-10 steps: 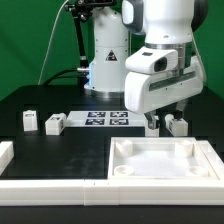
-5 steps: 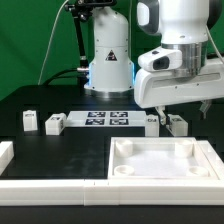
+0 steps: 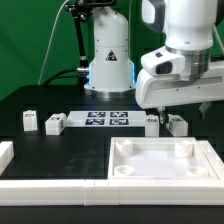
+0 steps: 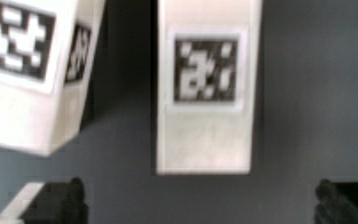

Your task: Assemble one leg

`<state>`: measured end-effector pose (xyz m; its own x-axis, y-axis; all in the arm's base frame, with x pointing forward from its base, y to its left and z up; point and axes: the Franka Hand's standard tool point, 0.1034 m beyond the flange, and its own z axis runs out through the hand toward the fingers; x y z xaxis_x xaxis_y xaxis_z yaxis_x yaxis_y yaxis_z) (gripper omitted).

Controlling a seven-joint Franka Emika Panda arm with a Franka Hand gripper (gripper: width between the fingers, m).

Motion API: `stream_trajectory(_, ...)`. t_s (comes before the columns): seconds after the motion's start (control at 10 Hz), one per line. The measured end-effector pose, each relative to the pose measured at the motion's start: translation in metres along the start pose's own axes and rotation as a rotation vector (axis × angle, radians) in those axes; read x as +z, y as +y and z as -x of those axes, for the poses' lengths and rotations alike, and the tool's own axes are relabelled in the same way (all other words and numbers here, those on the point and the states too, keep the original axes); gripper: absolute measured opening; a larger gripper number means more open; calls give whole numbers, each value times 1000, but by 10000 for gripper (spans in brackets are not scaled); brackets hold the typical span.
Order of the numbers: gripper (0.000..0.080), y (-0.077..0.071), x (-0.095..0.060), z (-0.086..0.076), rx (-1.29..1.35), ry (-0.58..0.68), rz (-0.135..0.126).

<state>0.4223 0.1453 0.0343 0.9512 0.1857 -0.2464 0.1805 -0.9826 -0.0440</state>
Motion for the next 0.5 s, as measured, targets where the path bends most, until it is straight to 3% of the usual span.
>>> stream_trajectory(0.5,649,-1,9,7,-3,-433,16)
